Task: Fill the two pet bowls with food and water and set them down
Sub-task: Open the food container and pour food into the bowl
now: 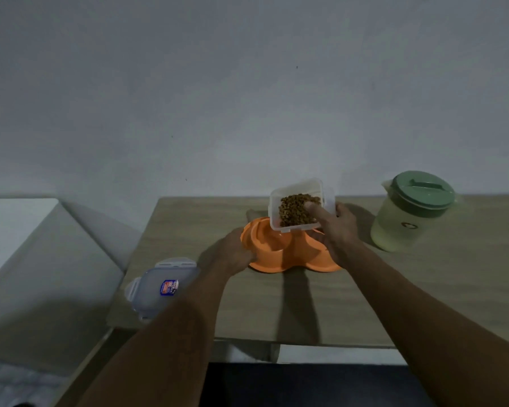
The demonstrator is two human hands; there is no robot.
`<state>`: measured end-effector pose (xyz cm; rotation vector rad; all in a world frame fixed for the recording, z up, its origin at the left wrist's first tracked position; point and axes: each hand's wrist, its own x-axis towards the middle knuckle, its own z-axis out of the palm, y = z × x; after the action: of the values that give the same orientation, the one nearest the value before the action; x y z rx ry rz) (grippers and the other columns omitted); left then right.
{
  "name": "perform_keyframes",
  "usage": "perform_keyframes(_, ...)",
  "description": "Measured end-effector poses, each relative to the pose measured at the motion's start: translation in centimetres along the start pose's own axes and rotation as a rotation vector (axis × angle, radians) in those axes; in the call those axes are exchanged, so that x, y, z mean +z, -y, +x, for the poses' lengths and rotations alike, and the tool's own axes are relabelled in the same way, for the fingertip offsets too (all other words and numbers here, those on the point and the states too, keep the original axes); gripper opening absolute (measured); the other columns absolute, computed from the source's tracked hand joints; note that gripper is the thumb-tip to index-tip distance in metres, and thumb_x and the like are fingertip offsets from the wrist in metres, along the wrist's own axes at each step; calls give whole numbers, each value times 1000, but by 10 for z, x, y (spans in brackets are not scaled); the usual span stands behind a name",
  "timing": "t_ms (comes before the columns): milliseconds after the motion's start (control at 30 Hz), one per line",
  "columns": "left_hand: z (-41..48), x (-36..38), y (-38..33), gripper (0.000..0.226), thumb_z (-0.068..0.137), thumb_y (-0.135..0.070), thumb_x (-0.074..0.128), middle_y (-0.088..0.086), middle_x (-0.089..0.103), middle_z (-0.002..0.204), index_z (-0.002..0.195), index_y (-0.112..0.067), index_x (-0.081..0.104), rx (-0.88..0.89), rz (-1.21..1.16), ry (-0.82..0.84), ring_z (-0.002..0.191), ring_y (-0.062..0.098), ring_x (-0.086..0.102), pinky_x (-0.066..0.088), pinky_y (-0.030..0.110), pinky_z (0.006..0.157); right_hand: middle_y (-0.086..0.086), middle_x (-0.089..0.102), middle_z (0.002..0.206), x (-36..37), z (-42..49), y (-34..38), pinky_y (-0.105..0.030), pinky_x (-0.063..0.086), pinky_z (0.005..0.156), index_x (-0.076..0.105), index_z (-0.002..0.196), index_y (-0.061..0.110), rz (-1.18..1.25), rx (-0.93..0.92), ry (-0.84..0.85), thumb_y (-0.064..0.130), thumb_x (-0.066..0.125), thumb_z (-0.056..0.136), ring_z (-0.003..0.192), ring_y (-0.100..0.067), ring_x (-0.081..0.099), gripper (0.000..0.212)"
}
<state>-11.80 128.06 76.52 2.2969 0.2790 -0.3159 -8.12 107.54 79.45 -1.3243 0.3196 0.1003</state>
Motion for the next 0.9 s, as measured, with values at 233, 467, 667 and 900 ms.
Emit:
perform_keyframes(233,3,18,19,74,77,-51,72,1,56,136,141,-32,40,-34,329,-38,123,28,55,45,40,95,-5,67,108,-2,4,-7,-28,58,65,53,121,11,-30,-61,-7,13,77,82,94,-17,68,46)
perform_keyframes(467,9,21,21,66,82,-54,66,10,59,129,133,-16,46,-45,455,-28,119,30,55,43,39,88,-3,71,102,1,4,-7,-40,61,76,57,116,14,-100,-134,6,14,79,79,93,-21,70,43)
perform_keyframes(667,4,16,17,66,84,-50,67,10,56,132,136,-15,43,-32,450,-6,122,29,53,37,32,82,0,71,100,6,1,-7,-33,60,71,57,109,21,-164,-184,29,16,80,78,89,-16,71,39)
perform_keyframes(900,2,14,12,68,85,-49,68,10,57,132,136,-13,44,-44,456,3,123,28,52,39,32,85,0,70,102,9,3,-7,-38,61,76,58,117,17,-238,-221,10,27,84,73,96,-21,71,52)
